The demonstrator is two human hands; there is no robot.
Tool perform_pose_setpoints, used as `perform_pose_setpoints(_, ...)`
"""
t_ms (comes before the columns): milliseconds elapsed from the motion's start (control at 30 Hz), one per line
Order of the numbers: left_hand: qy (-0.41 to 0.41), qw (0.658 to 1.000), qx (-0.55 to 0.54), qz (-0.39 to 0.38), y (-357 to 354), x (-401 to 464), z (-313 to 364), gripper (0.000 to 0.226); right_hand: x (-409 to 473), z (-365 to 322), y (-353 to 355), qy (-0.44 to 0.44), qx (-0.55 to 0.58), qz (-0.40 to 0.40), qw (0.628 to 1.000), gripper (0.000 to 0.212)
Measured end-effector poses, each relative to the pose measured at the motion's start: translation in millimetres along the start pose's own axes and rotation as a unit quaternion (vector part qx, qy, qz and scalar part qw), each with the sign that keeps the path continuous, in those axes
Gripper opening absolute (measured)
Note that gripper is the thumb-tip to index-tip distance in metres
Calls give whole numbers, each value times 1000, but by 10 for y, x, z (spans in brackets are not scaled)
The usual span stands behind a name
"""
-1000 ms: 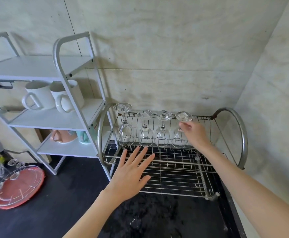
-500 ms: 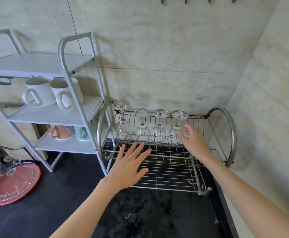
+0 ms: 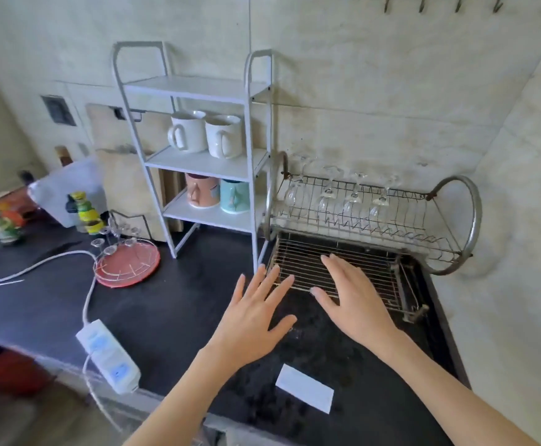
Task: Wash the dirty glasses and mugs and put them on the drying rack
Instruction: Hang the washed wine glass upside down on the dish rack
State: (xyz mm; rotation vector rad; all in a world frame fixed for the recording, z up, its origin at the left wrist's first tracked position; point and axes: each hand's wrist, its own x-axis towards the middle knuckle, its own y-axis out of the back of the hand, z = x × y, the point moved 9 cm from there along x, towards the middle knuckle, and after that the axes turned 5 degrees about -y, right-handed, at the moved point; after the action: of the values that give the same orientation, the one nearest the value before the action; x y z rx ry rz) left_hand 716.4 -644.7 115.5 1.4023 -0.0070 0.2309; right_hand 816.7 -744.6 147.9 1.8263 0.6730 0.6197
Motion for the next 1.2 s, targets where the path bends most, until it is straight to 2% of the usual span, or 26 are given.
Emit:
perform_pose_setpoints(100, 51, 999, -4, 2, -59, -735, -204, 73, -414, -471, -345, 49, -18, -35, 998, 64)
perform_pose_setpoints(300, 165, 986, 16, 10, -36, -2261, -525, 59, -1212, -1548, -968, 165, -10, -115, 979, 64)
perform_pose_setpoints(433, 259, 965, 31, -2, 9, -3178, -888, 58, -1554, -2350, -1312, 235, 14, -155, 959, 82)
perform_pose_setpoints(567, 337, 941, 12, 22, 139, -3890, -1300, 57, -1713, -3154, -1625, 307, 52, -174, 934, 88)
perform_pose_setpoints(633, 369, 929, -3, 31, 210, -4180, -1527, 60, -1715, -3528, -1803, 329, 74, -182, 924, 85)
perform_pose_setpoints(733, 413, 908, -3, 66, 338, -4568, -1940, 70, -1665, -4126, -2100, 361, 75, -206, 906, 92)
perform_pose_setpoints(900, 493, 865, 32, 93, 697, -5132, -2895, 77, -1267, -5210, -2459, 410, 89, -206, 884, 64)
perform_pose_setpoints(1067, 566, 817, 43, 100, 1019, -5628, -3621, 81, -889, -6119, -2721, 446, 85, -224, 863, 60)
perform_pose_setpoints(1200, 597, 795, 24, 100, 1028, -5904, -4069, 102, -666, -6725, -2984, 464, 75, -245, 848, 60)
